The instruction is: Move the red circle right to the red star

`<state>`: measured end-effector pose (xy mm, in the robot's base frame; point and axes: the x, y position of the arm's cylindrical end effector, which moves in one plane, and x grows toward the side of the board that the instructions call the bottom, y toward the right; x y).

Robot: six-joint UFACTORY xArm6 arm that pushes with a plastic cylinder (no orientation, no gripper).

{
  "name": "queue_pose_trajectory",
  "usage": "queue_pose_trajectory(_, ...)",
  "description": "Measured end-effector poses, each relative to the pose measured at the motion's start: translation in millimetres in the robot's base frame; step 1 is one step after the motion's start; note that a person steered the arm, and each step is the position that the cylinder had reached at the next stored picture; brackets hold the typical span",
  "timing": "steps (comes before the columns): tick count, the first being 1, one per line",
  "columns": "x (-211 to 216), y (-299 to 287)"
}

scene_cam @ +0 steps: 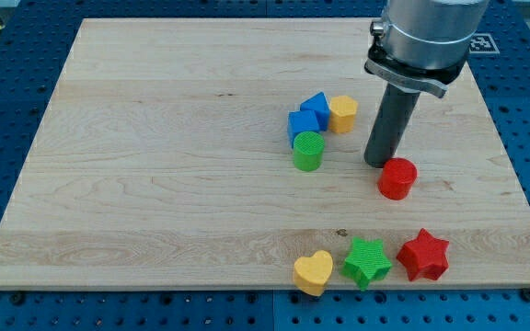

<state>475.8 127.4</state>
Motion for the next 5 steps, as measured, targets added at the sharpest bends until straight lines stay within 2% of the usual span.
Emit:
queue_pose_trajectory(1, 2, -17)
queue_pose_trajectory(3, 25, 12)
queue_pose_trajectory(5, 16, 14)
